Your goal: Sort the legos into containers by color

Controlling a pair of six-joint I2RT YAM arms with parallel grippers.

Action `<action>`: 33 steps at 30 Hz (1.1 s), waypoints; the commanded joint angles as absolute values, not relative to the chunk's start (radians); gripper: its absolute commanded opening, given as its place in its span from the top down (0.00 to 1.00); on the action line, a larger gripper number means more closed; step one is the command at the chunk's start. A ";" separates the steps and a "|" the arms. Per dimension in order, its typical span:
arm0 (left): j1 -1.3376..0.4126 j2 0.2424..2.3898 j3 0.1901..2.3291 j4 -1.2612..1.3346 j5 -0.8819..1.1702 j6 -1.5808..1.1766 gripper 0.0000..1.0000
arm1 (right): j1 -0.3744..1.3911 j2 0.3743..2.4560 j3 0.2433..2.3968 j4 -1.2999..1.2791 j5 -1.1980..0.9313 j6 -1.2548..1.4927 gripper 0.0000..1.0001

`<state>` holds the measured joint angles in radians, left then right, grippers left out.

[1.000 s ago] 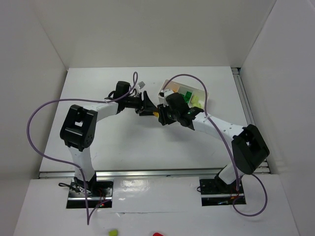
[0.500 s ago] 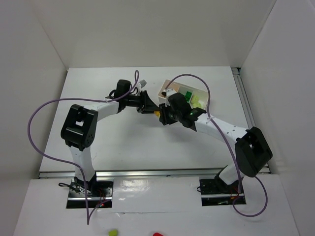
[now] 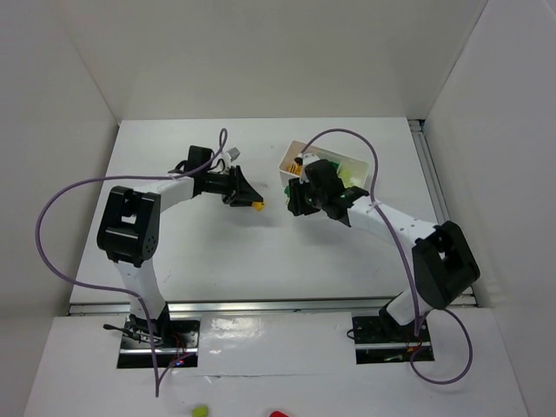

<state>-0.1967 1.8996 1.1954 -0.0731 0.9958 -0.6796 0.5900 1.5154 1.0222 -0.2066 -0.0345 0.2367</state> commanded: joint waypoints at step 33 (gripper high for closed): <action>-0.219 2.048 1.542 -0.647 0.345 -0.462 1.00 | 0.695 1.821 1.250 -0.389 0.037 0.016 0.29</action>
<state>-0.2321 2.0602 1.5105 -0.6289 0.3386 -0.4919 0.6823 1.7855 1.1824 -0.3347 0.0036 0.1207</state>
